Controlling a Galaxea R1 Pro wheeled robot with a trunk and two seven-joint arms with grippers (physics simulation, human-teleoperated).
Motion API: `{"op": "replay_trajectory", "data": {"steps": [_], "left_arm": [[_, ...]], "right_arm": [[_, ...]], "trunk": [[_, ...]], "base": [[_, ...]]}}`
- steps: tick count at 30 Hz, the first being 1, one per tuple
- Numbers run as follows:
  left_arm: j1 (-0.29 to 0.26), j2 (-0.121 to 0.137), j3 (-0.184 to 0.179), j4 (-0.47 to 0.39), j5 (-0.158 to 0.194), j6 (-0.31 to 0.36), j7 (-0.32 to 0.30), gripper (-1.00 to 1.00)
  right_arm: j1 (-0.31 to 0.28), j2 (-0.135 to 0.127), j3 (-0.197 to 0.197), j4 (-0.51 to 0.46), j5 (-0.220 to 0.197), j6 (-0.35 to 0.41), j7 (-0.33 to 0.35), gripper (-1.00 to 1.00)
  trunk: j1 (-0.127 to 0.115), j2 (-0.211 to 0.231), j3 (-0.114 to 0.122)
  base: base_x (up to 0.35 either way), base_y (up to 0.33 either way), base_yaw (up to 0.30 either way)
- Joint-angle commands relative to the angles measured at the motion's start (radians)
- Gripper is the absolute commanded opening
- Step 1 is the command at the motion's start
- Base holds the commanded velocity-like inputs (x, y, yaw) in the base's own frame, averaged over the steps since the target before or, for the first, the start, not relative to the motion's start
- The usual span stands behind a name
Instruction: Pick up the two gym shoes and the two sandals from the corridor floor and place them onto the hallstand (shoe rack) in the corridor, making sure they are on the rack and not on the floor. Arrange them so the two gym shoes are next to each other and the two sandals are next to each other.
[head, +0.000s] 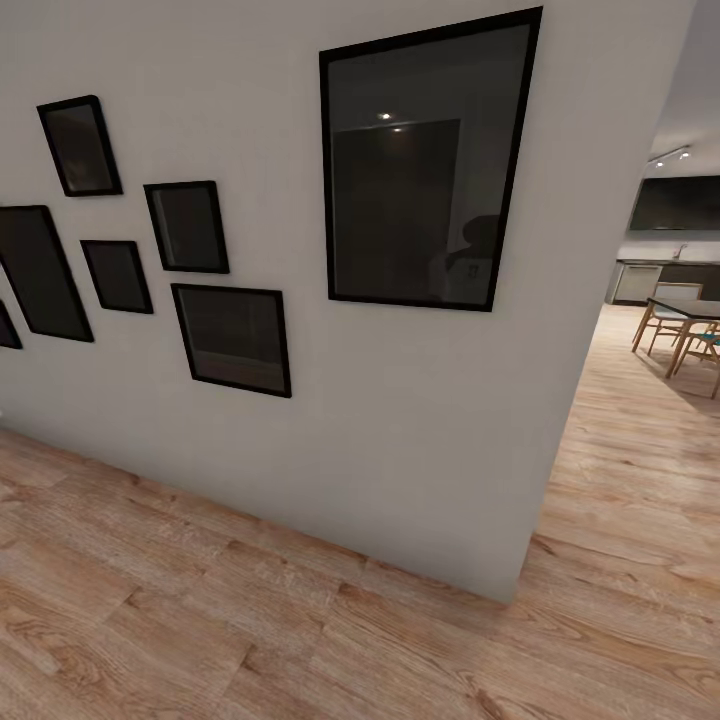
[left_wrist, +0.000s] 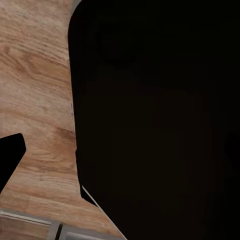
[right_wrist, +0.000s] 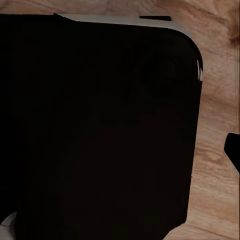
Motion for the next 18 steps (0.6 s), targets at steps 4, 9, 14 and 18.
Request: {"op": "replay_trajectory", "data": {"steps": [4, 9, 14, 18], "left_arm": [[-0.001, 0.006, -0.001, -0.023, -0.003, -0.023, 0.003, 1.00], [-0.005, 0.017, 0.001, -0.052, -0.001, -0.051, 0.011, 1.00], [-0.029, 0.033, 0.004, -0.080, 0.001, -0.079, 0.026, 1.00], [-0.052, 0.039, 0.007, -0.103, 0.000, -0.102, 0.036, 1.00]], "right_arm": [[-0.001, -0.023, -0.001, -0.023, 0.001, -0.025, -0.003, 1.00], [-0.001, -0.051, -0.003, -0.051, 0.001, -0.053, -0.004, 1.00], [-0.001, -0.079, -0.007, -0.079, -0.002, -0.081, -0.004, 1.00], [-0.001, -0.101, -0.010, -0.102, -0.004, -0.104, -0.004, 1.00]], "trunk": [[0.000, 0.000, -0.001], [0.000, 0.000, -0.001], [0.000, 0.000, -0.001], [0.000, 0.000, -0.001]], "base": [[0.000, 0.000, 0.000], [0.000, 0.000, 0.000], [0.000, 0.000, 0.000], [0.000, 0.000, 0.000]]}}
